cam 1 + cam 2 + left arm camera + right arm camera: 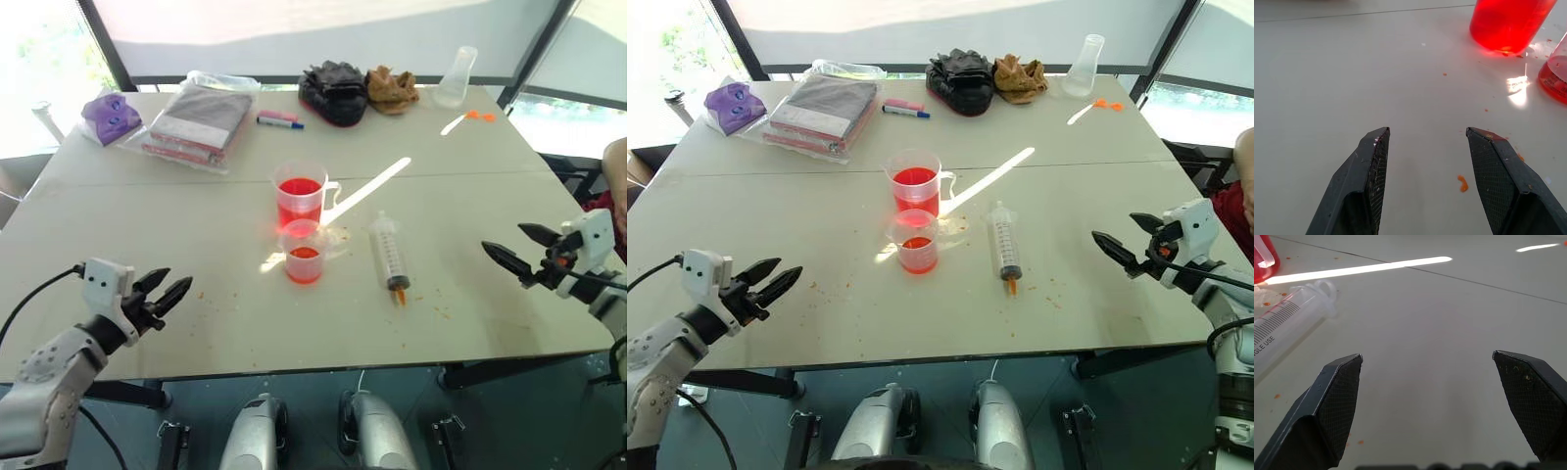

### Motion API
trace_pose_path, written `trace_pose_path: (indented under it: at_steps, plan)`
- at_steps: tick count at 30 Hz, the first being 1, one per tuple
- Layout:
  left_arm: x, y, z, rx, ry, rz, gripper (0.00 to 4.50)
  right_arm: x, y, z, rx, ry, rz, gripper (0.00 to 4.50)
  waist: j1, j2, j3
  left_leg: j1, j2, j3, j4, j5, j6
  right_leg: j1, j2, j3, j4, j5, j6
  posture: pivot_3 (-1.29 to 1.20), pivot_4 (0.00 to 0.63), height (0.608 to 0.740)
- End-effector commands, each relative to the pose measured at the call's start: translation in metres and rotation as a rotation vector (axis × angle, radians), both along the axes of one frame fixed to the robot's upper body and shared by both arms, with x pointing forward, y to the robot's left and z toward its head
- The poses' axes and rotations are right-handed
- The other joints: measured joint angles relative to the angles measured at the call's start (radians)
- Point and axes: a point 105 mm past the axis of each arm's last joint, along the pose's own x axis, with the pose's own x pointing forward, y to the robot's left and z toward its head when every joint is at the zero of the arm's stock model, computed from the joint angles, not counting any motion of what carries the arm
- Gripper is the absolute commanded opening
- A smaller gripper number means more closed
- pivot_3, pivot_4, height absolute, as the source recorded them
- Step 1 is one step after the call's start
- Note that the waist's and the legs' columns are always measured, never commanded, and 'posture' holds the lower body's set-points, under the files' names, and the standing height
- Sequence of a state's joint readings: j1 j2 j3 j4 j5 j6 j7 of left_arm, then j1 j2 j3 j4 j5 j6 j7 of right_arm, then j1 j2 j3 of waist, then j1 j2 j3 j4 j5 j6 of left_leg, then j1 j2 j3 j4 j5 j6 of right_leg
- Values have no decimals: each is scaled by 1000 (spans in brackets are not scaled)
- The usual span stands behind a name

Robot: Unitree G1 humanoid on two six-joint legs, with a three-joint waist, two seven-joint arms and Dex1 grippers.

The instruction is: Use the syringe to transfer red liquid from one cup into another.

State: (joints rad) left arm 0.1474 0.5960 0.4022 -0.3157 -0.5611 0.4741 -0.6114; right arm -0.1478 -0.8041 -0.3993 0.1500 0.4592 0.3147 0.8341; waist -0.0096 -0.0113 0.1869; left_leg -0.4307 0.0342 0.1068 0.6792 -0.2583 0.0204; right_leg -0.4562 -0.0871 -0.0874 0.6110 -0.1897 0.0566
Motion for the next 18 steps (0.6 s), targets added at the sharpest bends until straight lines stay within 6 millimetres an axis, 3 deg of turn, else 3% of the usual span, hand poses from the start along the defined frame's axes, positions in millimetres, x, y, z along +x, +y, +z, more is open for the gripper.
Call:
trace_pose_path:
  at_steps: [1,8,18]
  plan:
    - [3,1,14,29,-44,-29,2611,0,8,14,-20,-55,28,4452,0,0,0,-1,0,0,0,0,0,-1,0,0,0,0,0,0,150,740]
    - [9,2,27,44,-87,-47,2611,4,13,18,-30,-73,19,4452,0,0,0,-3,0,0,0,0,0,-3,0,0,0,1,-2,0,150,740]
    - [11,2,25,42,-70,-34,2611,13,7,12,-45,-37,-72,4452,0,0,0,-3,0,0,0,2,3,-3,1,0,0,2,-3,0,150,740]
